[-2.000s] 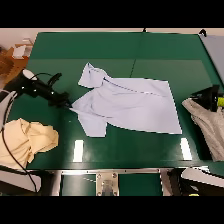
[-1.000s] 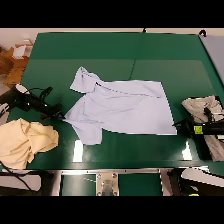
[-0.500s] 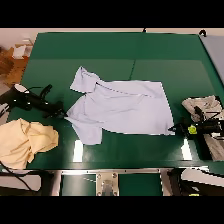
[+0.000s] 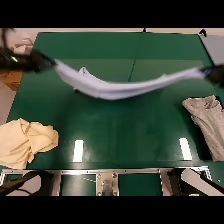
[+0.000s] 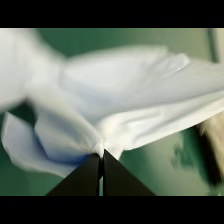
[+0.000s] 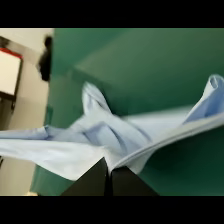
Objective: Fold the shirts.
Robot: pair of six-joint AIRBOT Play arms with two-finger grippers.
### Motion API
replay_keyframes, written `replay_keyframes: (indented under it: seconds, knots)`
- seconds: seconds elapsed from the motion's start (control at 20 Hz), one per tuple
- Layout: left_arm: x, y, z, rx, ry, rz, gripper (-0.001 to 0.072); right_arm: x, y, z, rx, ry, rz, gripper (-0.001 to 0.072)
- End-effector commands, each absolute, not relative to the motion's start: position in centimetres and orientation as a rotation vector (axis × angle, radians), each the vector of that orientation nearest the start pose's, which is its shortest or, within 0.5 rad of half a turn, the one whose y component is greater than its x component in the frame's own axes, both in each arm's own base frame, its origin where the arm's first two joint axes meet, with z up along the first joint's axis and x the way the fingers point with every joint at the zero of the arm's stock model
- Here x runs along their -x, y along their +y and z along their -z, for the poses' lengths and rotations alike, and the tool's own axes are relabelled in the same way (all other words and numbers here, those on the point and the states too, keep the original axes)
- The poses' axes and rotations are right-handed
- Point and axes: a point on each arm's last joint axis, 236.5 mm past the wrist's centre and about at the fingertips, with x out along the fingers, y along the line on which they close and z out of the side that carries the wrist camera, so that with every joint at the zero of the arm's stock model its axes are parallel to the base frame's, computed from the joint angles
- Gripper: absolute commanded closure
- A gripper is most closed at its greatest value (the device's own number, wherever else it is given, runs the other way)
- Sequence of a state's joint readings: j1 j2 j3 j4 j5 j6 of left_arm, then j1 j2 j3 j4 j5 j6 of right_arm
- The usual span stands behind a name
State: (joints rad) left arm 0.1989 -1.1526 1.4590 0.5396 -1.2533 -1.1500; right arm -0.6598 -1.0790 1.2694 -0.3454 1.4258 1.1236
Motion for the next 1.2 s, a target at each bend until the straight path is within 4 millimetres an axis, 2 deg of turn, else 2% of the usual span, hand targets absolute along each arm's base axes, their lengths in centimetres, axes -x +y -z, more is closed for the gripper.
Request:
replay_keyframes:
  seconds: [0.0, 0.1, 0.15, 0.2, 0.3, 0.4, 0.5, 0.6, 0.65, 0.75, 0.85, 0.9, 1.0, 1.05, 1.15]
  knots:
    - [-31.4, -12.9, -49.2, 0.262, 0.017, 0.734, 0.0683, -31.8, 3.0, -46.3, -0.447, 0.080, -0.575, 0.0700]
    - [-24.3, -13.3, -57.0, 0.144, -0.230, 0.701, 0.0683, -28.1, 4.8, -52.1, -0.305, -0.065, -0.540, 0.0700]
    - [-21.3, -13.5, -59.5, 0.091, -0.318, 0.681, 0.0683, -26.4, 5.7, -54.2, -0.253, -0.119, -0.520, 0.0700]
    - [-18.6, -13.6, -61.5, 0.050, -0.391, 0.662, 0.0683, -25.1, 6.3, -55.7, -0.205, -0.164, -0.500, 0.0699]
    - [-14.8, -14.0, -63.6, 0.013, -0.472, 0.652, 0.0683, -23.3, 6.9, -58.0, -0.142, -0.244, -0.453, 0.0699]
    - [-12.9, -14.4, -64.0, 0.001, -0.500, 0.653, 0.0683, -22.3, 7.3, -59.2, -0.116, -0.293, -0.424, 0.0700]
    - [-13.5, -13.8, -63.5, 0.012, -0.470, 0.619, 0.0683, -22.5, 6.8, -58.7, -0.094, -0.276, -0.383, 0.0700]
    - [-15.3, -12.1, -62.5, 0.016, -0.412, 0.524, 0.0683, -23.7, 5.0, -56.9, -0.085, -0.199, -0.294, 0.0699]
    - [-16.5, -11.2, -61.6, 0.031, -0.365, 0.480, 0.0683, -24.3, 3.7, -55.7, -0.092, -0.153, -0.242, 0.0700]
    - [-19.5, -10.5, -58.2, 0.057, -0.228, 0.459, 0.0682, -25.5, 2.3, -53.2, -0.127, -0.067, -0.216, 0.0699]
    - [-24.0, -10.2, -52.2, 0.124, -0.013, 0.477, 0.0682, -27.4, 0.8, -50.1, -0.211, 0.011, -0.232, 0.0699]
    - [-26.3, -9.9, -49.0, 0.160, 0.084, 0.479, 0.0682, -28.8, 0.2, -47.8, -0.261, 0.059, -0.254, 0.0699]
    - [-31.5, -8.9, -42.3, 0.244, 0.236, 0.470, 0.0683, -32.3, -0.9, -41.8, -0.368, 0.161, -0.292, 0.0699]
    - [-34.4, -8.6, -38.7, 0.293, 0.297, 0.471, 0.0683, -34.2, -1.5, -37.9, -0.432, 0.222, -0.292, 0.0699]
    - [-39.5, -9.2, -31.3, 0.382, 0.402, 0.503, 0.0682, -38.3, -2.4, -28.5, -0.558, 0.354, -0.266, 0.0699]
